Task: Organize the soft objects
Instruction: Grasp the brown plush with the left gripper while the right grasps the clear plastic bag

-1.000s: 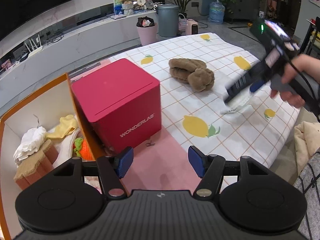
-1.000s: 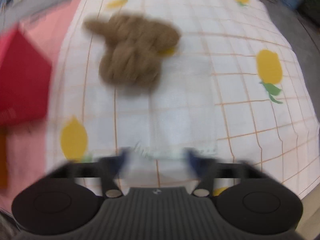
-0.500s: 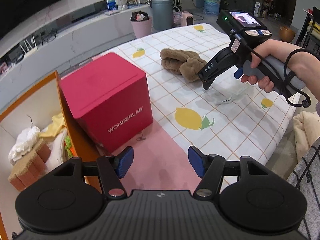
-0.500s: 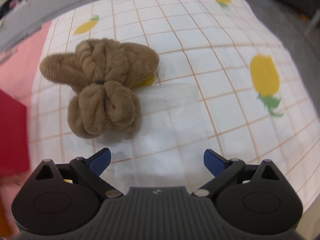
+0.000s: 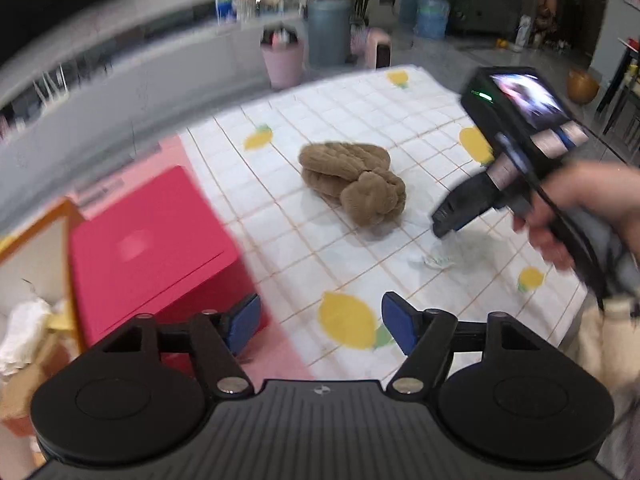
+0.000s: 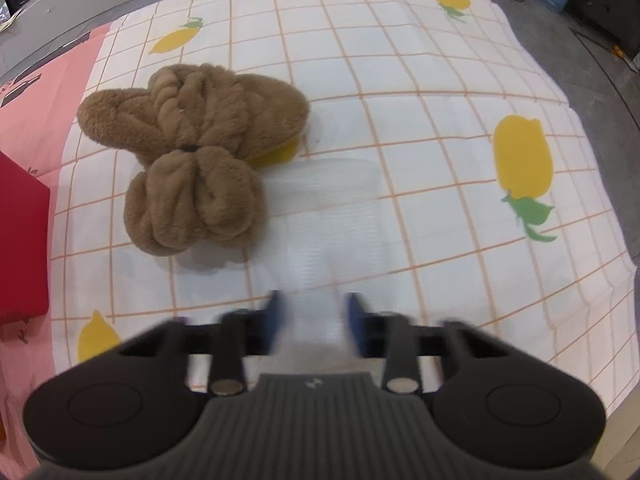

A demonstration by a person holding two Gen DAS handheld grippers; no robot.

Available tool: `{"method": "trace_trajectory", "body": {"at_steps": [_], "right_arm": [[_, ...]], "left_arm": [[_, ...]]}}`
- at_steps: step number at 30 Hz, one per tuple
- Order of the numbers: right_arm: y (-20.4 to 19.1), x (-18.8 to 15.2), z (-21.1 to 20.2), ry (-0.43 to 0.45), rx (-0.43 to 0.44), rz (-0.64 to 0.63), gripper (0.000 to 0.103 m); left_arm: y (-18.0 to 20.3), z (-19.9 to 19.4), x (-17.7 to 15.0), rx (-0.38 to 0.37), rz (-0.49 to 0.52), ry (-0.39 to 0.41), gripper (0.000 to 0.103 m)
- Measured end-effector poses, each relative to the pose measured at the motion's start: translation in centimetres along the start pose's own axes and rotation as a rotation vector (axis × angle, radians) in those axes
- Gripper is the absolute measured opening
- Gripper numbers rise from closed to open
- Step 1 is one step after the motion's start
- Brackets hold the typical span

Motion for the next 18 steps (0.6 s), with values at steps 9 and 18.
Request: {"method": "trace_trajectory", "body": {"at_steps": [9,18], "right_arm": [[3.4,0.9,0.8,0.011,-0.020,0.063,0.000],[5.6,1.7,1.2,0.020,-0.062,0.105,0.000]], "left_arm": [[3.0,7.8,8.4,0.094,0.086,-0.014,0.084],[2.4,14.7,11.6,0.186,-0.019,-0.081,0.084]]}}
Point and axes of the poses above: each gripper's, at about its wrist camera, not at the fingertips, and z roughly the way its jaws point, y to its right, x to its top, the point moved 9 cm from there along z, roughly the way its jaws point, and after that the axes turned 11 degrees about -x, right-handed, at the moved point
